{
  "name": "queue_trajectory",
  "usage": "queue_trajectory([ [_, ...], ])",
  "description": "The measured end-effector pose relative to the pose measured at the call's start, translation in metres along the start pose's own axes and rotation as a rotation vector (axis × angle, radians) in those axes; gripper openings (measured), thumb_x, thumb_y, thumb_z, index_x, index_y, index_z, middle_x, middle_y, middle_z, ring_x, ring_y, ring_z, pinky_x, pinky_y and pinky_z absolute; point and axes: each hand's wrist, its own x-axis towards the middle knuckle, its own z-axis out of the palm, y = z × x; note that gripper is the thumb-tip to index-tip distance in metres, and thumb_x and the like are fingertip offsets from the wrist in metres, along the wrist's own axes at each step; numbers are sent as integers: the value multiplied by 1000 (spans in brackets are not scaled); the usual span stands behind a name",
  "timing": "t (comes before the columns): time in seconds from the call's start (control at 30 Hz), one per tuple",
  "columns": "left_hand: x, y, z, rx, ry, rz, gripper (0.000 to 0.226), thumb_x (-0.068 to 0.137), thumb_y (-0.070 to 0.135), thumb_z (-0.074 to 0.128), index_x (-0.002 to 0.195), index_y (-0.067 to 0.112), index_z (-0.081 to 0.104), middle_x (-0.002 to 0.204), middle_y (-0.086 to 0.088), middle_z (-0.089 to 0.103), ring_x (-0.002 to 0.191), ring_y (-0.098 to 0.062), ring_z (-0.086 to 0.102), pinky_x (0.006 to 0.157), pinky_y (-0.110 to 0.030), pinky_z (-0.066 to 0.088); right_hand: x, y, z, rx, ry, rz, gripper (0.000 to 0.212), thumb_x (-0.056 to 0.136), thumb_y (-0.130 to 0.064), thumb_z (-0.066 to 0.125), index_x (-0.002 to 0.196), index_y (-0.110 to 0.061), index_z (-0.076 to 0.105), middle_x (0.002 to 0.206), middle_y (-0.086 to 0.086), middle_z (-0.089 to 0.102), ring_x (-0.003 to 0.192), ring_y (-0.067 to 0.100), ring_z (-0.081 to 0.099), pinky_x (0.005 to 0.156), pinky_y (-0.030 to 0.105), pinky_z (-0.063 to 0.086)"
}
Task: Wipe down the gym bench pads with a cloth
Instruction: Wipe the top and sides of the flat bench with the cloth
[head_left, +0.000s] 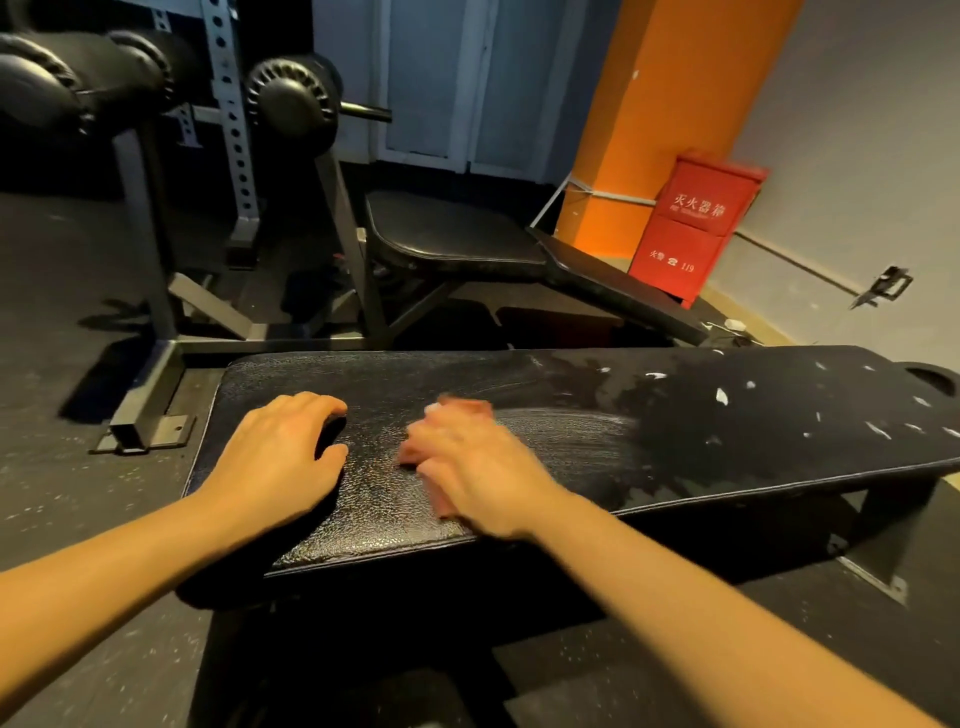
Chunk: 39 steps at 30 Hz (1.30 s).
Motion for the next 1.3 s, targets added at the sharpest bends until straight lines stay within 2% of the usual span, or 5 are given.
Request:
queue_trajectory([
  [0.2, 6, -10, -2, 64, -3, 8, 63, 88, 52, 68, 142, 22, 54, 139, 3, 60, 129, -22, 52, 110, -40, 40, 35, 104, -7, -116, 37, 761, 45, 103, -44, 31, 124, -14, 57, 128, 15, 55, 123, 36, 50, 102, 50, 41],
  [0.4, 15, -19, -3, 47, -53, -95, 108, 60, 91, 44, 144, 23, 49, 142, 6, 56, 131, -18, 50, 108, -41, 41, 111, -7, 10, 40, -75, 24, 50, 107, -40, 37, 151, -18, 43, 160, 11, 37, 149, 29, 28, 123, 47, 20],
  [0.83, 12, -26, -14, -19, 56, -92, 75, 66, 82, 67, 118, 28, 60, 113, 14, 63, 107, -14, 59, 94, -34, 46, 154, 0, 13, 99, -80, -31, 44, 106, -35, 43, 145, -18, 51, 152, 8, 47, 145, 26, 36, 117, 42, 28],
  [1.03, -4, -66, -32, 22, 8, -138, 111, 53, 104, 35, 127, 27, 62, 121, 13, 64, 114, -13, 58, 101, -37, 45, 133, 81, 4, -165, 10, 658, 41, 104, -38, 37, 117, -10, 63, 123, 14, 65, 117, 36, 58, 98, 46, 46],
  [1.3, -17, -83, -32, -59, -9, -298, 80, 57, 80, 75, 113, 23, 58, 115, 11, 56, 110, -13, 56, 82, -28, 43, 212, -85, 33, 68, -79, -54, 45, 107, -35, 40, 147, -16, 48, 156, 11, 41, 148, 30, 30, 119, 42, 21],
])
